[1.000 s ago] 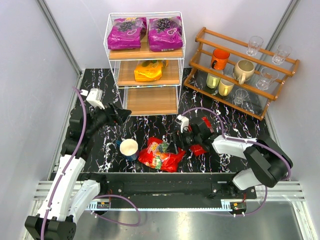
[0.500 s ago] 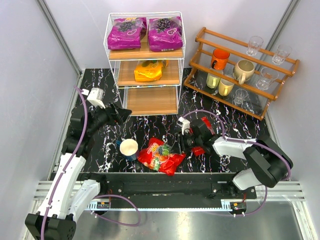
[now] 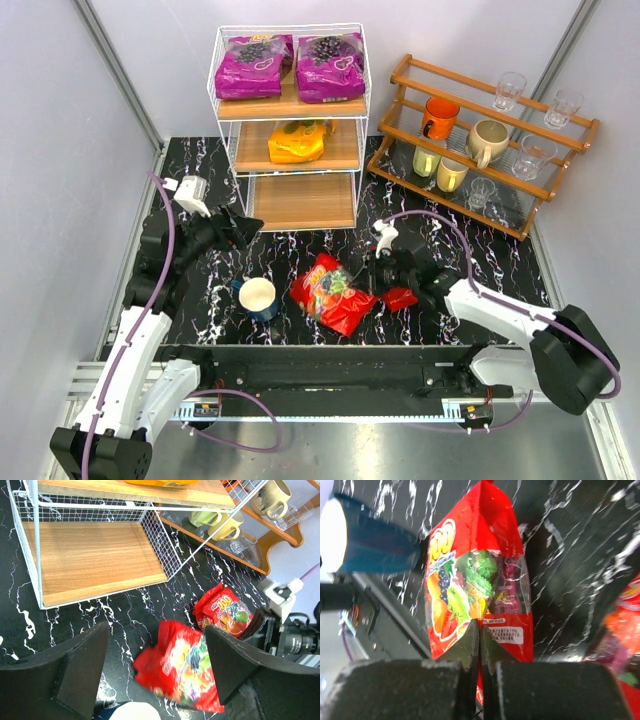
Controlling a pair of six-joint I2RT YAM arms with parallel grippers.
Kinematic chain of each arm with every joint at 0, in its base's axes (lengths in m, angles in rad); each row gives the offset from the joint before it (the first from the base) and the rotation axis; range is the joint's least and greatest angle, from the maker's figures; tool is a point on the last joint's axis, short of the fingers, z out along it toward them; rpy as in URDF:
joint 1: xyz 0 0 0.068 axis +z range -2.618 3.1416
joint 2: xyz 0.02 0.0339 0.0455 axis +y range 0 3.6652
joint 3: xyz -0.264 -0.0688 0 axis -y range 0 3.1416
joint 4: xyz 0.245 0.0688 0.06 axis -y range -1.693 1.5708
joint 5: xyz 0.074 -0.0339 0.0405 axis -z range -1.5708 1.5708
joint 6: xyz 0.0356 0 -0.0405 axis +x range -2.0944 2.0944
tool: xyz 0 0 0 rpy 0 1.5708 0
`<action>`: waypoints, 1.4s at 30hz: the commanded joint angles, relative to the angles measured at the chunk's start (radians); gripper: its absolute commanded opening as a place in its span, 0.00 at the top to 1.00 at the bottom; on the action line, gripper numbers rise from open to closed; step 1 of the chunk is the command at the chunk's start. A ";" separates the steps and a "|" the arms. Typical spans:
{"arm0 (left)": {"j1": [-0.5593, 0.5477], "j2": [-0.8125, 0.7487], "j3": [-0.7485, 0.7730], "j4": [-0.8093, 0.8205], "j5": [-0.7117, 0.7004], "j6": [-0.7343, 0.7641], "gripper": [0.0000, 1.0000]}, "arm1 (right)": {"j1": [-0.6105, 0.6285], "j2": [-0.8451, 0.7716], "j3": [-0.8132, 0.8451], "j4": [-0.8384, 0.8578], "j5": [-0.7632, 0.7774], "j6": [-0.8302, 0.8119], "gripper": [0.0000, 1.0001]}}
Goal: Place and organize the candy bags onto the shelf
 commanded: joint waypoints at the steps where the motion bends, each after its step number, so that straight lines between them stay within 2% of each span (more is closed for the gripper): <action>1: 0.002 -0.014 0.019 0.049 0.012 0.000 0.20 | -0.003 -0.045 0.103 -0.090 0.268 0.016 1.00; 3: 0.002 -0.014 0.019 0.049 0.012 0.000 0.20 | -0.001 -0.013 0.128 -0.145 0.268 0.030 1.00; 7: 0.002 -0.015 0.013 0.053 0.012 -0.007 0.20 | -0.001 -0.001 0.085 -0.123 0.219 0.104 1.00; 8: 0.002 -0.015 0.011 0.053 0.012 -0.008 0.20 | -0.001 -0.002 0.059 -0.095 0.201 0.105 0.94; 11: 0.002 -0.017 0.008 0.055 0.013 -0.008 0.20 | -0.001 -0.014 0.024 -0.089 0.203 0.108 0.66; 13: 0.002 -0.015 0.005 0.056 0.013 -0.008 0.20 | -0.001 -0.021 0.009 -0.092 0.214 0.104 0.58; 14: 0.002 -0.014 0.005 0.056 0.015 -0.008 0.20 | 0.000 -0.025 0.005 -0.093 0.213 0.101 0.50; 21: 0.002 -0.006 0.005 0.066 0.020 -0.016 0.20 | 0.000 -0.002 -0.030 -0.032 0.157 0.108 0.39; 28: 0.002 -0.011 0.000 0.067 0.018 -0.016 0.20 | 0.000 0.038 -0.053 -0.012 0.159 0.110 0.36; 30: 0.002 -0.011 0.000 0.067 0.021 -0.017 0.20 | -0.001 0.050 -0.051 -0.001 0.141 0.107 0.41; 33: 0.002 -0.012 -0.001 0.066 0.020 -0.016 0.20 | -0.001 0.056 -0.021 -0.001 0.128 0.090 0.74; 34: 0.002 -0.012 0.002 0.064 0.018 -0.016 0.20 | 0.000 0.053 -0.009 -0.009 0.134 0.082 0.98; 38: 0.002 -0.015 0.002 0.063 0.017 -0.011 0.20 | 0.000 0.061 0.083 -0.043 0.183 -0.028 1.00; 42: 0.002 -0.009 0.014 0.050 0.024 -0.002 0.20 | 0.032 0.119 0.267 -0.105 0.222 -0.163 1.00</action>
